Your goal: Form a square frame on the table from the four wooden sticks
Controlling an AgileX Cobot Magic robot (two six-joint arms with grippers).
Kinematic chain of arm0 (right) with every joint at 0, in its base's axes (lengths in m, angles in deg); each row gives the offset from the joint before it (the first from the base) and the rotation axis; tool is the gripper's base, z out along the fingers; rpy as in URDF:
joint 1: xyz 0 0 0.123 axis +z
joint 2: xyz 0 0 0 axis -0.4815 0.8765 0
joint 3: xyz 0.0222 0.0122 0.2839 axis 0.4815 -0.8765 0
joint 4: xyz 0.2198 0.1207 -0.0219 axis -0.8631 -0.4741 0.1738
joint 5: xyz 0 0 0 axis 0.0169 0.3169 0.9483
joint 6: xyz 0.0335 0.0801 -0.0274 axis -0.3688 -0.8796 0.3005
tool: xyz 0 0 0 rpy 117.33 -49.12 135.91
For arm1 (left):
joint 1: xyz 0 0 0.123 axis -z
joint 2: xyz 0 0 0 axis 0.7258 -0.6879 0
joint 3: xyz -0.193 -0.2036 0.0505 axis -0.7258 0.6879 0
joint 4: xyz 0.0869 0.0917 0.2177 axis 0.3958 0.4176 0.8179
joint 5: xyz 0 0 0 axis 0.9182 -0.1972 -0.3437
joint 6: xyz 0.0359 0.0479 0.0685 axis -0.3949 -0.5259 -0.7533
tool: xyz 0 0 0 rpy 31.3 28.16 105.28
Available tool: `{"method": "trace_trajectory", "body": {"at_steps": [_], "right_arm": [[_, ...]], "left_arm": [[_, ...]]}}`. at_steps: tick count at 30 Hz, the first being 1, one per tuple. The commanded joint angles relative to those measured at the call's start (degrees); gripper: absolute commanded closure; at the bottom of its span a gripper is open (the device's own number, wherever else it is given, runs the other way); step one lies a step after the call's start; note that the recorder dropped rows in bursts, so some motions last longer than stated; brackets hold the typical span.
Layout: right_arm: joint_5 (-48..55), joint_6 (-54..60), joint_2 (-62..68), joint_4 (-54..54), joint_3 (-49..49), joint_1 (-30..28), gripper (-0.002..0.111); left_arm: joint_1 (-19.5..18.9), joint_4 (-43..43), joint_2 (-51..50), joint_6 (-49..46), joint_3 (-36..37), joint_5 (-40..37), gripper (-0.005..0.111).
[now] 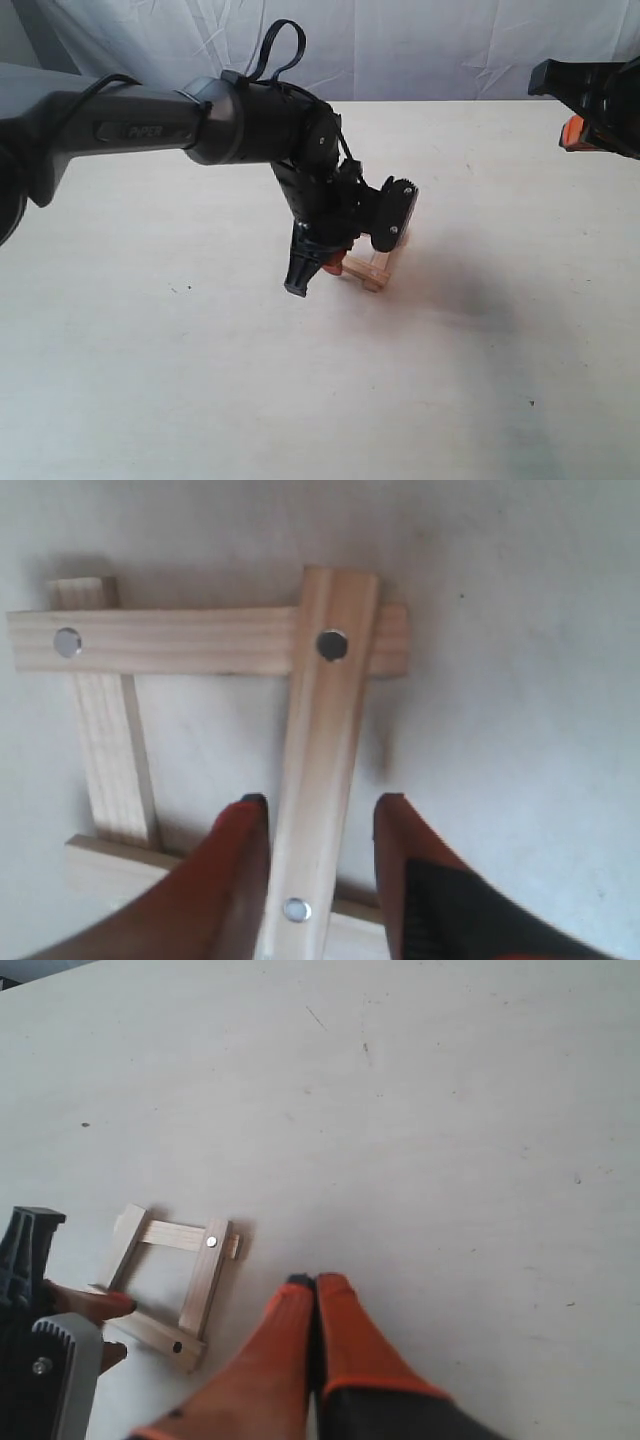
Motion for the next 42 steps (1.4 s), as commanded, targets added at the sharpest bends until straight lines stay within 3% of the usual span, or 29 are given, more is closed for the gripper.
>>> {"method": "trace_trajectory", "body": {"at_steps": [1,5,10,17,21,25,30,42], "right_arm": [[-0.5,0.5,-0.3,0.3,0.3,-0.3,0.108],[-0.5,0.7,-0.3,0.3,0.3,-0.3,0.108],[-0.5,3.8,0.6,-0.2,0.2,0.3,0.108],[-1.0,8.0,3.6,-0.3,0.2,2.8,0.108],[-1.3,9.8,3.8,0.0,-0.5,3.0,0.108],[-1.6,9.8,2.2,0.8,-3.3,3.0,0.108],[-4.9,9.9,-3.5,1.3,-8.3,3.0,0.108],[-16.5,10.1,-24.7,3.8,-19.4,3.0,0.108]], "left_arm": [[0.2,3.4,3.1,12.8,-0.1,-0.3,0.075],[-0.9,11.8,5.4,29.3,-0.1,-2.3,0.086],[-4.1,11.3,7.3,38.4,-0.1,-8.7,0.107],[-10.8,11.2,12.0,54.1,0.2,-18.0,0.107],[-15.6,6.9,17.4,56.2,3.2,-18.5,0.107],[-20.7,0.0,25.5,55.6,8.9,-17.6,0.107],[-25.1,-1.7,38.5,55.8,19.5,-12.5,0.107],[-26.6,-7.0,73.2,56.0,45.2,7.9,0.107]]}}
